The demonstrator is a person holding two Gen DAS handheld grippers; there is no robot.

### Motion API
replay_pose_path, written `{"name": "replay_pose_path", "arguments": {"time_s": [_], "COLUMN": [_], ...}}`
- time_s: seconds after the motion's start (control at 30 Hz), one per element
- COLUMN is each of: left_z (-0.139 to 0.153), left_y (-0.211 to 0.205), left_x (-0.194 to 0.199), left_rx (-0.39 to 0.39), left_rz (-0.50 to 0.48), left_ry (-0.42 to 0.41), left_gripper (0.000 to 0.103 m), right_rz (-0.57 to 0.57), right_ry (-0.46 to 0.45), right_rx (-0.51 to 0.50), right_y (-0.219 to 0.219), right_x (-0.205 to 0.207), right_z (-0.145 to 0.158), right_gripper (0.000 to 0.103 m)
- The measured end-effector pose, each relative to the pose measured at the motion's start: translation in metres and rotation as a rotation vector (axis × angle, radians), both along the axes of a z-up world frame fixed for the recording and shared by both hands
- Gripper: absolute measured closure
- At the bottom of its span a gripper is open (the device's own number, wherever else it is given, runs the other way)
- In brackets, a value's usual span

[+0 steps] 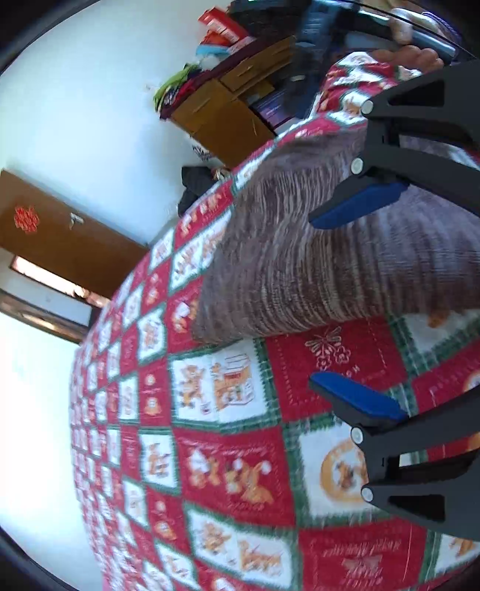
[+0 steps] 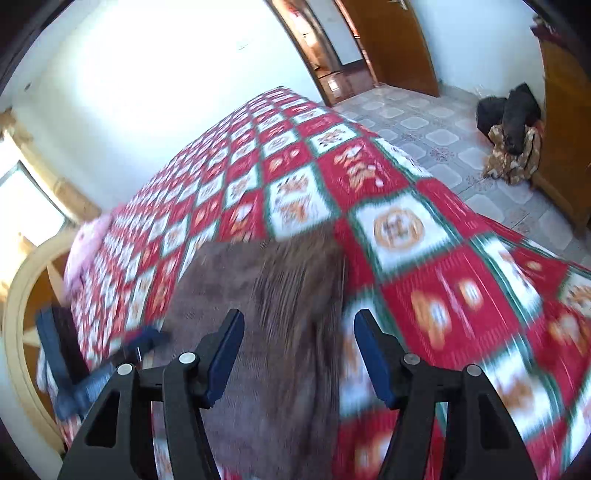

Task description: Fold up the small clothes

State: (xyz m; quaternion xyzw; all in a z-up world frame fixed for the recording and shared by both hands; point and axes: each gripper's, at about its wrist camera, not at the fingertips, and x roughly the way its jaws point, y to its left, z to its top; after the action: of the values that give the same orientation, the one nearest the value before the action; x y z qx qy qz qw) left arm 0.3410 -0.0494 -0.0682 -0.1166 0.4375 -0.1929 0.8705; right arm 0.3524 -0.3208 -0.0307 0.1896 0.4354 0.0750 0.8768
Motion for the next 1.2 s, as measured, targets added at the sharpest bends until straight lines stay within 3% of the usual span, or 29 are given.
{"name": "replay_pose_path", "arguments": {"time_s": [0.07,0.13,0.23,0.3,0.37,0.43,0.53,0.57,0.6,0.7,0.83,0.9,0.97,1.03,1.2], "left_z": [-0.014,-0.027,-0.026,-0.025,-0.026,-0.025,-0.025,-0.026,-0.025,-0.026,-0.027,-0.027,-0.027,-0.026,-0.026], "left_y": [-0.005,-0.008,-0.020,-0.029,-0.030,-0.028,-0.030,-0.031,-0.032,-0.032,-0.032,-0.033,-0.033,-0.032,-0.032], "left_x": [0.002,-0.003,-0.017,-0.021,-0.018,-0.016,-0.016,-0.016,-0.016,-0.016,-0.014,-0.014,-0.015,-0.015,-0.015], "left_rx": [-0.001,0.007,0.082,0.134,0.137,0.132,0.143,0.149,0.151,0.150,0.148,0.151,0.152,0.149,0.149], "left_rz": [0.004,0.012,0.007,0.001,-0.001,-0.001,-0.002,-0.004,-0.003,-0.003,-0.001,0.000,0.001,0.001,-0.002], "left_ry": [0.043,0.045,-0.035,-0.053,-0.041,-0.035,-0.039,-0.039,-0.040,-0.039,-0.041,-0.042,-0.043,-0.042,-0.039], "left_gripper": [0.021,0.020,0.016,0.012,0.008,0.006,0.006,0.005,0.005,0.004,0.004,0.004,0.004,0.004,0.003], "right_rz": [-0.002,0.024,0.059,0.095,0.105,0.090,0.086,0.083,0.078,0.001,-0.049,-0.038,-0.057,-0.096,-0.130], "right_ry": [0.057,0.093,0.055,-0.031,-0.132,-0.131,-0.019,-0.061,-0.073,-0.037,-0.124,-0.125,-0.119,-0.141,-0.066], "right_rx": [-0.035,-0.039,-0.102,-0.117,-0.158,-0.205,-0.239,-0.212,-0.198,-0.174,-0.170,-0.157,-0.158,-0.113,0.027], "right_y": [0.003,0.007,0.021,0.025,0.028,0.026,0.018,0.013,0.009,-0.003,-0.007,0.000,0.003,0.000,-0.013], "right_x": [0.034,0.061,0.074,0.073,0.068,0.072,0.085,0.082,0.080,0.071,0.028,0.015,0.006,0.001,0.005], "right_z": [-0.018,-0.032,-0.033,-0.020,-0.005,-0.010,-0.048,-0.051,-0.050,-0.042,-0.011,-0.007,-0.010,-0.019,-0.043], "right_gripper": [0.045,0.096,0.098,0.098,0.098,0.098,0.098,0.098,0.096,0.074,0.074,0.074,0.063,0.034,0.032]}}
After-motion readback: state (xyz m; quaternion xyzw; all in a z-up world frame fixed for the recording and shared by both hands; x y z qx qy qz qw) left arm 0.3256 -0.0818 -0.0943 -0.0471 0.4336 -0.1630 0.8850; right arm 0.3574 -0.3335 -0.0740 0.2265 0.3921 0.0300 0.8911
